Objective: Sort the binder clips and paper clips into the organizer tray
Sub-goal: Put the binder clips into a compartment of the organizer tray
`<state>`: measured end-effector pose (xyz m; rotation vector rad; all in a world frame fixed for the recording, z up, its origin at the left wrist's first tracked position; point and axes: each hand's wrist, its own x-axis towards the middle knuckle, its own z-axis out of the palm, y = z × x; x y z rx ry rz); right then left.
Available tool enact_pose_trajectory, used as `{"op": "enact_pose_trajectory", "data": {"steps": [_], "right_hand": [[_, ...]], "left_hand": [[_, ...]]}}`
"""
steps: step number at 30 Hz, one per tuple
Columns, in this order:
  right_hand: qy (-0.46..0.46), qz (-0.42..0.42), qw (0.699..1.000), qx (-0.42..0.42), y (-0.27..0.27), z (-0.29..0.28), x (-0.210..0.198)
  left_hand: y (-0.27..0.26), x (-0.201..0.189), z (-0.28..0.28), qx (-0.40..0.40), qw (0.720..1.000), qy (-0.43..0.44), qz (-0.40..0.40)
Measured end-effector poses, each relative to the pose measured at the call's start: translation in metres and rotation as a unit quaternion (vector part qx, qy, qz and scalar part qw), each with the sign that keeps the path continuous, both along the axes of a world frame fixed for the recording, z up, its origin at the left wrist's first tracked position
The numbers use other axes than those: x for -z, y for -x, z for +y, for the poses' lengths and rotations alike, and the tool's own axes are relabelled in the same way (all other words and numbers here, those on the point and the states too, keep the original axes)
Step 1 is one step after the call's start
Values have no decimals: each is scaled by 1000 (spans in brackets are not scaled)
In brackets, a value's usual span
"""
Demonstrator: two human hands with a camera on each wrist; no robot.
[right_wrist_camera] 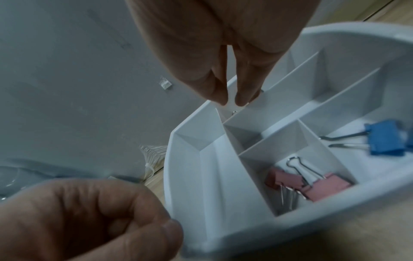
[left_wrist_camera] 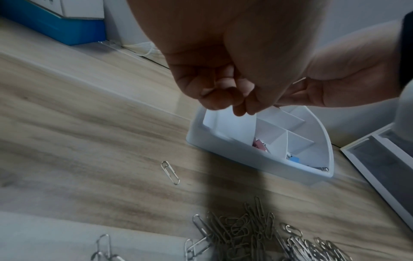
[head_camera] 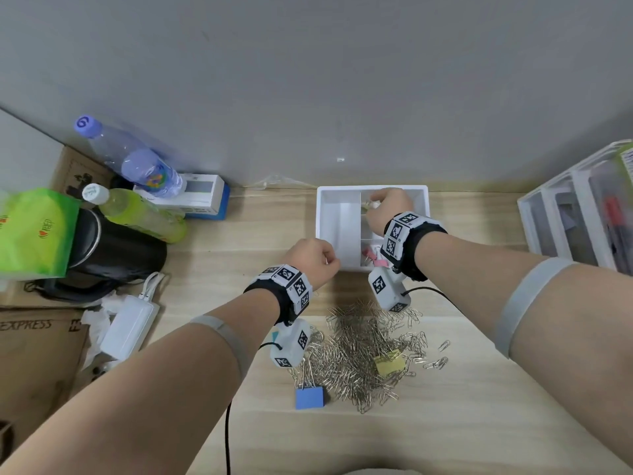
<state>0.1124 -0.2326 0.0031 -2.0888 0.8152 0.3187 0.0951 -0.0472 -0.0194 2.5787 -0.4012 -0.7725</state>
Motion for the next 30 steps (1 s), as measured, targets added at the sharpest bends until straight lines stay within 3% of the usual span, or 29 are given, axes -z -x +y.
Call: {"op": "enact_pose_trajectory", "data": {"steps": [4,8,11,14,20,30], "right_hand": [[-16,-20,999,25,18,4,-5],[-26,1,1000,13,45,12,-7],[-47,85,994,-52,68,18,4],[13,165,974,-155,96,23,14],[64,176,965,-185,159,36,25],[129,206,929,-278,198,48,32]], "left_hand": [[11,-7,11,3,999,-33,6],[33,-14,27,39,992,-107,62],[50,-10,38,42,982,-168,82],[70,-6,47,44,970,-213,111],[117,12,57,33,961,-226,155],[141,9,64,4,976,-193,101]]}}
